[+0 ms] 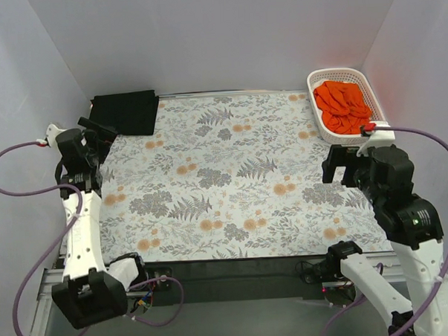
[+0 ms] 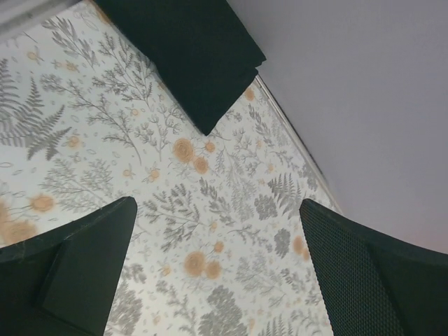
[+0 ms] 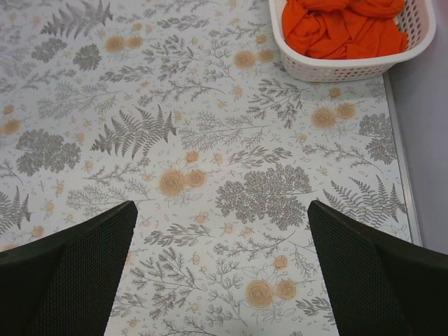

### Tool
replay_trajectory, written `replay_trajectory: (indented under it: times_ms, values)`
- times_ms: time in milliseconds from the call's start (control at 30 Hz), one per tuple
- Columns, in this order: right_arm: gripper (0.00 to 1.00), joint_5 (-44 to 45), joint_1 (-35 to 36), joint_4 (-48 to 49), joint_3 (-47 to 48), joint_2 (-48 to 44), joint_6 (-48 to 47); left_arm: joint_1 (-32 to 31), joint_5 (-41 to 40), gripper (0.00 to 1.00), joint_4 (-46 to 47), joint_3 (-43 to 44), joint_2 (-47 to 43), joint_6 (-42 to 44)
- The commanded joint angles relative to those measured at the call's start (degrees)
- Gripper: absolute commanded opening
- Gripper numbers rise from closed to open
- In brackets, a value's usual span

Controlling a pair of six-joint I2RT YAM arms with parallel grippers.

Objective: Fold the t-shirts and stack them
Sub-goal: Reset both grippers

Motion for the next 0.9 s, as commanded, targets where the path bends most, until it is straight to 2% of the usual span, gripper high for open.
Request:
replay_trajectory:
  times_ms: [0, 133, 267, 367, 400, 533, 733, 867]
  values:
    - [0.98, 6.5, 1.8, -2.65, 1.62, -5.06, 2.72, -1.82, -4.26, 0.96, -13.96, 4.8, -4.99, 11.74]
    - [0.98, 8.97, 3.38, -2.3, 2.4, -9.72, 1.58, -8.48, -10.04, 0.96, -23.62, 11.05, -9.82, 17.11]
    - [0.98, 9.94, 5.05, -2.12, 3.29, -10.17, 0.26, -12.19, -12.34, 0.96, -27.95, 13.08, -18.93, 18.7]
    - [0.98, 11.26, 5.85, -1.59, 2.24, -11.57, 0.17, -12.64, -11.64, 0.98, -27.52, 11.06, -25.71, 21.15]
    - [0.98, 12.22, 6.11, -1.25, 0.93, -12.1, 0.34, -12.55, -12.25, 0.98, -27.08, 10.1, -30.87, 21.51]
    - [0.98, 13.37, 6.37, 0.16, -1.28, -14.3, 0.0, -12.64, -15.07, 0.98, -23.48, 6.4, -40.74, 22.21]
    - [0.98, 16.01, 7.43, 0.69, -4.53, -16.93, -0.62, -12.55, -15.86, 0.98, -21.98, 4.29, -47.96, 23.36]
    - [0.98, 15.13, 7.43, 0.95, -5.06, -18.61, -0.71, -12.63, -17.96, 0.98, -23.2, 3.76, -49.03, 23.71]
